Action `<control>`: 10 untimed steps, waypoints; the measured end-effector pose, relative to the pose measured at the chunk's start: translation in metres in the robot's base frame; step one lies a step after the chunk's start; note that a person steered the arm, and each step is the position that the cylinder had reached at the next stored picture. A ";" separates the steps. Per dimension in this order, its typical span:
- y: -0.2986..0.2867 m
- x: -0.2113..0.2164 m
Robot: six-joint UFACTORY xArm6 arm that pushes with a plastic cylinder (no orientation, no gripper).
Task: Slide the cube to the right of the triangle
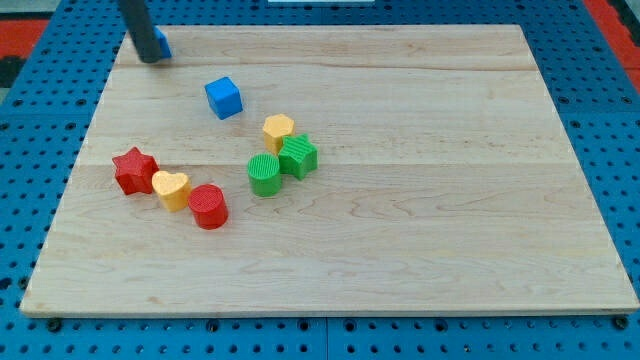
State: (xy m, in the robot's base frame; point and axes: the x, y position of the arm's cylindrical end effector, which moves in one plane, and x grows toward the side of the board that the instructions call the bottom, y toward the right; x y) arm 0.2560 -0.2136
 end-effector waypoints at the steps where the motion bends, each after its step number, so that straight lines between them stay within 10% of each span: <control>1: 0.033 0.013; 3: 0.172 0.080; 4: 0.121 0.125; 6: 0.047 0.074; 10: 0.042 0.074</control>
State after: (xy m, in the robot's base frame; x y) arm 0.3296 -0.1719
